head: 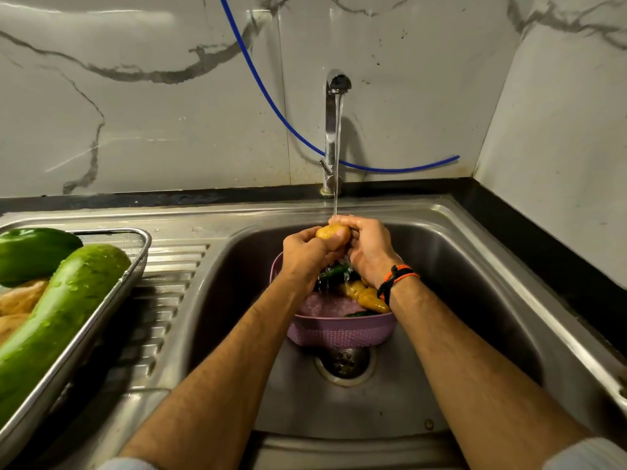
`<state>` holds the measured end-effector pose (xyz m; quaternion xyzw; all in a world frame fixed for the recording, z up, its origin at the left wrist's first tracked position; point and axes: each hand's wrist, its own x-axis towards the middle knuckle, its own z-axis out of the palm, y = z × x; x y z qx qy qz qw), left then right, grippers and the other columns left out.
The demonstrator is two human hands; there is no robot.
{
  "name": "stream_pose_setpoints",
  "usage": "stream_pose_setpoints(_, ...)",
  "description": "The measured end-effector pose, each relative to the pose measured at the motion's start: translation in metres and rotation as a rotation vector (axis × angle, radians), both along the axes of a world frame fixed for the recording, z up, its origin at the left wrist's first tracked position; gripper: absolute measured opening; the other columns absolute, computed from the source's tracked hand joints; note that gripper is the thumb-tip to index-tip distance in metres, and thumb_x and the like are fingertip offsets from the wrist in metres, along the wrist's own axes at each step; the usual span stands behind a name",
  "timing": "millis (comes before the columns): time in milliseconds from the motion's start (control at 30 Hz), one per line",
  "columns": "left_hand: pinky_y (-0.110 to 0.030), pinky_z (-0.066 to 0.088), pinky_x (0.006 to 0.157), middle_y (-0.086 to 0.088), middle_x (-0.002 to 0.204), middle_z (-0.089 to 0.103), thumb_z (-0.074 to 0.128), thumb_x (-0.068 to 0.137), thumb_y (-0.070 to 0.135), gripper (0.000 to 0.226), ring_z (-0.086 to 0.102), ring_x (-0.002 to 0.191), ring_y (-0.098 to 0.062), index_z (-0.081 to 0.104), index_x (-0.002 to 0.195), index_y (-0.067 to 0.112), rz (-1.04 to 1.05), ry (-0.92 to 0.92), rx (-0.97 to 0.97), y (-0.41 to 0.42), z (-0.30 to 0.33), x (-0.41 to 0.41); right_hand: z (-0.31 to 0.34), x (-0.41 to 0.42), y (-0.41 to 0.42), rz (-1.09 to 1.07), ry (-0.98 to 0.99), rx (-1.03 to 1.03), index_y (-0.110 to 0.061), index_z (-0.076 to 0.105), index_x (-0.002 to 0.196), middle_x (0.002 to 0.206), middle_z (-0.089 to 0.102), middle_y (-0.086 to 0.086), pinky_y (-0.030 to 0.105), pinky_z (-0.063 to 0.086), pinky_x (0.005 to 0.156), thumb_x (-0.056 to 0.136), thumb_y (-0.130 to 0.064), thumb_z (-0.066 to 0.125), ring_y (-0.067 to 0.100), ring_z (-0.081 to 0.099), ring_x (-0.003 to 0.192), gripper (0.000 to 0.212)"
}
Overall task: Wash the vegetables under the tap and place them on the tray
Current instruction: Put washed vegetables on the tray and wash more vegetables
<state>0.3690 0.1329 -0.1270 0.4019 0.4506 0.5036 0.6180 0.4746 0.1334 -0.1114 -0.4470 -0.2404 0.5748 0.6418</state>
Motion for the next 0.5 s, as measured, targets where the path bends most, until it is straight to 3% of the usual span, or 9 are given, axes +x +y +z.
stream_pose_setpoints(133,-0.044,0.059,0.088,-0.009,0.111,0.071,0.098,0.037,0.043,0.101,0.071,0.100,-0.025,0.061,0.125,0.010,0.034,0.221,0.016,-0.009,0.004,-0.012,0.005,-0.011,-0.009,0.123,-0.063,0.016,0.003,0.069,0.108,0.118,0.066,0.021,0.036,0.053,0.092,0.093,-0.007,0.049,0.032,0.061,0.114,0.026)
stream_pose_setpoints(233,-0.043,0.061,0.083,-0.009,0.108,0.072,0.098,0.015,0.055,0.115,0.072,0.097,-0.025,0.064,0.117,0.014,0.090,0.293,-0.018,-0.004,-0.001,-0.029,0.009,-0.023,-0.020,0.255,-0.188,0.082,0.008,0.060,0.123,0.123,0.064,0.020,0.036,0.048,0.103,0.097,-0.004,0.037,0.030,0.060,0.118,0.037)
stream_pose_setpoints(300,-0.041,0.063,0.078,-0.009,0.104,0.073,0.099,0.029,0.044,0.092,0.073,0.090,-0.023,0.067,0.110,0.015,0.100,0.397,-0.029,-0.014,0.010,-0.044,0.010,-0.034,-0.025,0.302,-0.282,0.102,0.007,0.060,0.124,0.122,0.065,0.017,0.031,0.053,0.095,0.098,-0.007,0.036,0.027,0.062,0.115,0.038)
stream_pose_setpoints(400,-0.040,0.061,0.082,-0.005,0.098,0.072,0.082,0.068,0.024,0.032,0.071,0.089,-0.022,0.066,0.095,0.022,0.141,0.711,0.013,-0.026,0.024,-0.065,0.007,-0.046,-0.025,0.303,-0.540,0.075,-0.004,0.068,0.111,0.114,0.069,0.013,0.024,0.051,0.074,0.098,-0.011,0.042,0.022,0.064,0.101,0.031)
stream_pose_setpoints(500,-0.039,0.059,0.087,-0.004,0.098,0.072,0.071,0.076,0.021,0.014,0.070,0.090,-0.024,0.064,0.087,0.025,0.115,1.019,0.040,-0.041,0.032,-0.085,-0.006,-0.049,-0.027,0.454,-1.225,0.109,-0.015,0.074,0.104,0.111,0.072,0.011,0.035,0.051,0.087,0.093,-0.010,0.044,0.029,0.065,0.102,0.032)
